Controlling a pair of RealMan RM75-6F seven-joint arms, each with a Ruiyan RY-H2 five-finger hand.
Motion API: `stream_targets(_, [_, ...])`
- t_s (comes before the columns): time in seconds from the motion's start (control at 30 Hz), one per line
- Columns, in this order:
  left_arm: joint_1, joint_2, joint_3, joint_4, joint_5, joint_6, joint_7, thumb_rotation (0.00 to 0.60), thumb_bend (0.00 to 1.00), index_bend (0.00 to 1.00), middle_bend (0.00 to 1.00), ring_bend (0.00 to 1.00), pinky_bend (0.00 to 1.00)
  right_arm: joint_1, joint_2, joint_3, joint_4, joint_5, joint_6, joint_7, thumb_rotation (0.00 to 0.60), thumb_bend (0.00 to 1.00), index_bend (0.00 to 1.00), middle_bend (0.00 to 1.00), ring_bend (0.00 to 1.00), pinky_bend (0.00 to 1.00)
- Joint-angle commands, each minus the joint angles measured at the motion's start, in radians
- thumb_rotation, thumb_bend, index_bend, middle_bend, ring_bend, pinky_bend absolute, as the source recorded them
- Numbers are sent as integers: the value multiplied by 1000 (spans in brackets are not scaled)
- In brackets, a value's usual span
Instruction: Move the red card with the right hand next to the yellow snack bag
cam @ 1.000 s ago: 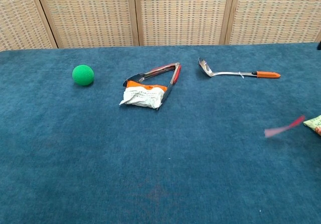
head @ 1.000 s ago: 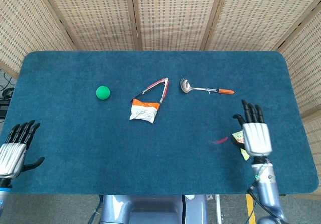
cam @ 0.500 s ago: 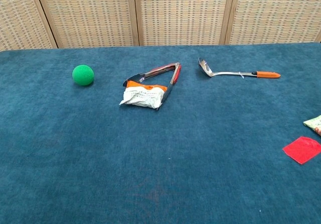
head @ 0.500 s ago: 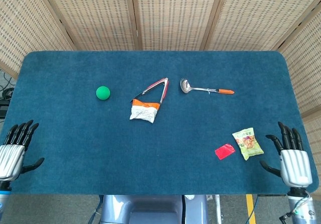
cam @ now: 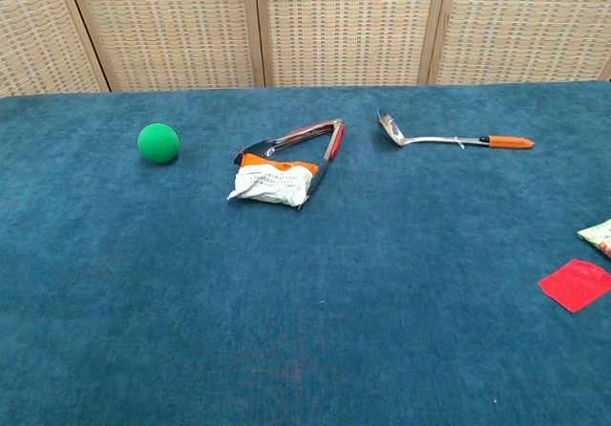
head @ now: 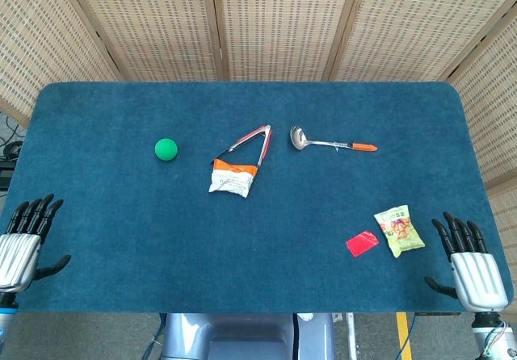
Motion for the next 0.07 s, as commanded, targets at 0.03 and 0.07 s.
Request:
stream_targets(0.03, [0,1,0,-1,-1,-2,3,600,215,0,0,0,0,1,9,2,-15,8,-14,-17,600,128,0,0,0,0])
stream_targets(0.07, [0,1,0,-2,-2,-3,5,600,215,0,0,0,0,1,10,5,-15,7,-14,-18,600,129,0,0,0,0])
